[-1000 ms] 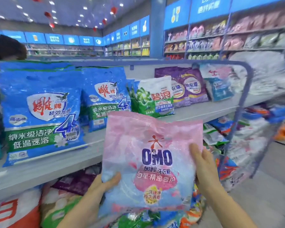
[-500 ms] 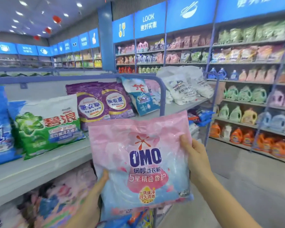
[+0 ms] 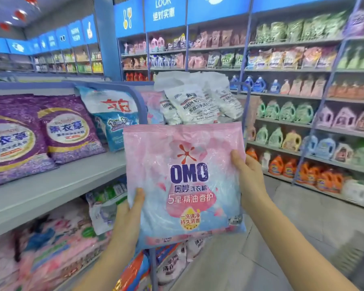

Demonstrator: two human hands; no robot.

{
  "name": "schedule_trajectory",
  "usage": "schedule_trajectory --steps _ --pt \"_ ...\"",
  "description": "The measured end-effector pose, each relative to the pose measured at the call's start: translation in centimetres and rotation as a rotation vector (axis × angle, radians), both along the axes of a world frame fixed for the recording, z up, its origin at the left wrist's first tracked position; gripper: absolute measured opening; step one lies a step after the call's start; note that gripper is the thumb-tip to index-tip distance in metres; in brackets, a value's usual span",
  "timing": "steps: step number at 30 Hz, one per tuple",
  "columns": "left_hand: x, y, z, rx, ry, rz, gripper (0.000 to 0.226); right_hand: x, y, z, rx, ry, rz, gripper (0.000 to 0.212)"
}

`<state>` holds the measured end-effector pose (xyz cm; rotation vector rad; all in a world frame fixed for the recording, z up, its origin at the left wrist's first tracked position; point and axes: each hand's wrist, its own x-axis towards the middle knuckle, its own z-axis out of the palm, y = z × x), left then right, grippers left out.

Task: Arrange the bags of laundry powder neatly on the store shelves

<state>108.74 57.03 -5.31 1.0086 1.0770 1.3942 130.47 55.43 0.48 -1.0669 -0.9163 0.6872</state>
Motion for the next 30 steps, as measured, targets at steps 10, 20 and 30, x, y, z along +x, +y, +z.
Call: schedule_trajectory --steps 10,20,30 --pt "10.7 14.4 3.0 0.093 0.072 0.136 0.04 11.5 15.8 4.6 0.035 -0.161 0.051 0.034" --pt "15.5 29.0 7.3 0.17 0.017 0.282 0.039 18.0 32.7 1.2 -0.104 -0.241 0.359 0.025" --pt "16.5 40.3 8.8 0.129 0.168 0.573 0.057 16.9 49.2 2.5 0.052 -0.306 0.529 0.019"
